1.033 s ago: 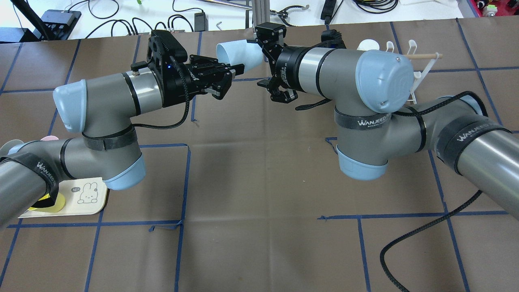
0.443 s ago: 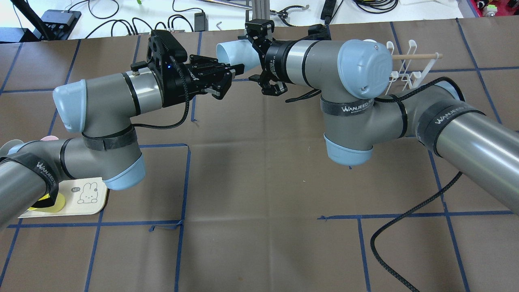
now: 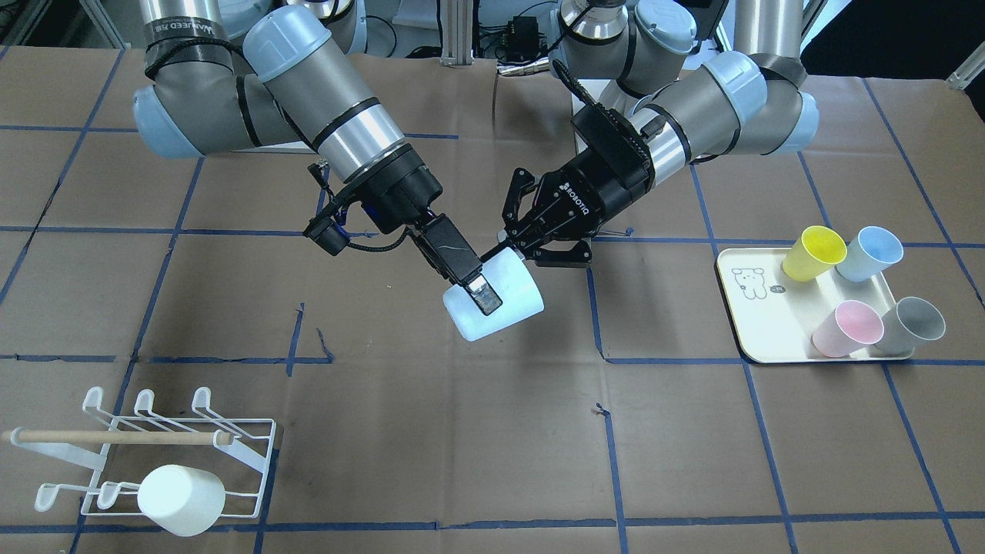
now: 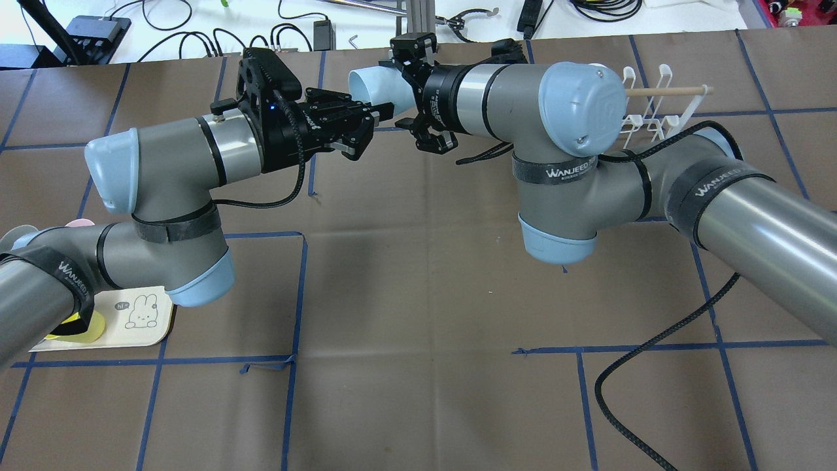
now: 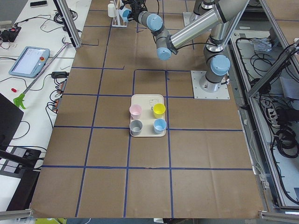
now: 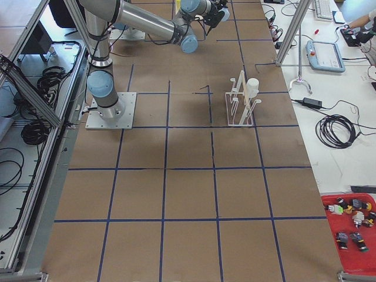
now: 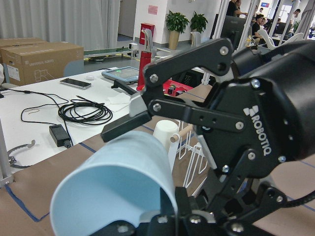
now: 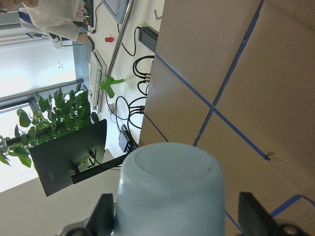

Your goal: Transfer IKEA cup to right arm and place on rack

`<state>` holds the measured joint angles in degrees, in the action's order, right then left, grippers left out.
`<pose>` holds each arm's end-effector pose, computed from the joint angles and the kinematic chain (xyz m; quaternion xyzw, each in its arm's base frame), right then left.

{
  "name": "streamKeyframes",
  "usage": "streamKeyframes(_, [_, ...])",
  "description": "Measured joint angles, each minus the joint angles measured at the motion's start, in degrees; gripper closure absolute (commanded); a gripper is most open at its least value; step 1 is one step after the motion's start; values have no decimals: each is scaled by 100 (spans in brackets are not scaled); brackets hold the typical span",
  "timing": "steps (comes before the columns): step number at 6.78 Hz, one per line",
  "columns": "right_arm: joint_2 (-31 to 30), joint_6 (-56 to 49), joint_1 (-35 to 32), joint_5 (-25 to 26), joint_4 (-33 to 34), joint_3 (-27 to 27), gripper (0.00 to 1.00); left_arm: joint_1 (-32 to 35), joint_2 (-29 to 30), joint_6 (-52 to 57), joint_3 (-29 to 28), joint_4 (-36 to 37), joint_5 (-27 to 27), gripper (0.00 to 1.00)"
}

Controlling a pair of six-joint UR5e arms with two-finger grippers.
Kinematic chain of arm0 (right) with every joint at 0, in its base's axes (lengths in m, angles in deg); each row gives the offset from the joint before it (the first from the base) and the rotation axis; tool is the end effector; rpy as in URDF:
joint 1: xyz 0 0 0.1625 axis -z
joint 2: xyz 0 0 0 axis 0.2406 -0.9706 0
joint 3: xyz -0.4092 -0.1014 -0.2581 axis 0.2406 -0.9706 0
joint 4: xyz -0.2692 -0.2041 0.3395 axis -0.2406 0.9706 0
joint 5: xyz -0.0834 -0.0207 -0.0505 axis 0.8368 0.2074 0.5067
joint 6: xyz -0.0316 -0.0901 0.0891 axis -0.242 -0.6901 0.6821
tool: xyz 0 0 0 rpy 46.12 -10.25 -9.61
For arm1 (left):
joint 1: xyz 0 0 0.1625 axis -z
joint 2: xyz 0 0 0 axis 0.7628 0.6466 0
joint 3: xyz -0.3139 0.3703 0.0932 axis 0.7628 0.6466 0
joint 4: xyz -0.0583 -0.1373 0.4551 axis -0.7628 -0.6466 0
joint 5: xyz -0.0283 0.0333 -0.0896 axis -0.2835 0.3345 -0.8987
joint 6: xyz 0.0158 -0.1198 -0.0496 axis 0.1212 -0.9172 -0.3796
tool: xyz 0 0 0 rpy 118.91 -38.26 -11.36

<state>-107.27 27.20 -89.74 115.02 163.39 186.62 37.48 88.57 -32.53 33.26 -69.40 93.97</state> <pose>0.3448 -0.6004 0.4107 0.4356 0.7576 -0.1159 0.4720 -0.2143 -0.5620 0.3883 -0.3454 -0.7416 0.4769 0.3213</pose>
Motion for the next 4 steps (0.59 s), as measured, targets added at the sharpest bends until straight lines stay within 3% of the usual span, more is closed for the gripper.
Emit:
streamKeyframes(1, [3, -4, 2, -17, -6, 0, 59, 1, -2, -1, 1, -2, 0, 88])
streamKeyframes(2, [1, -5, 5, -37, -16, 4, 63, 0, -3, -1, -2, -5, 1, 52])
streamKeyframes(3, [-5, -7, 7, -88, -20, 6, 65, 0, 0, -1, -15, -6, 1, 23])
streamKeyframes(4, [-9, -13, 0, -156, -20, 12, 67, -2, 5, -35, -39, -7, 10, 5])
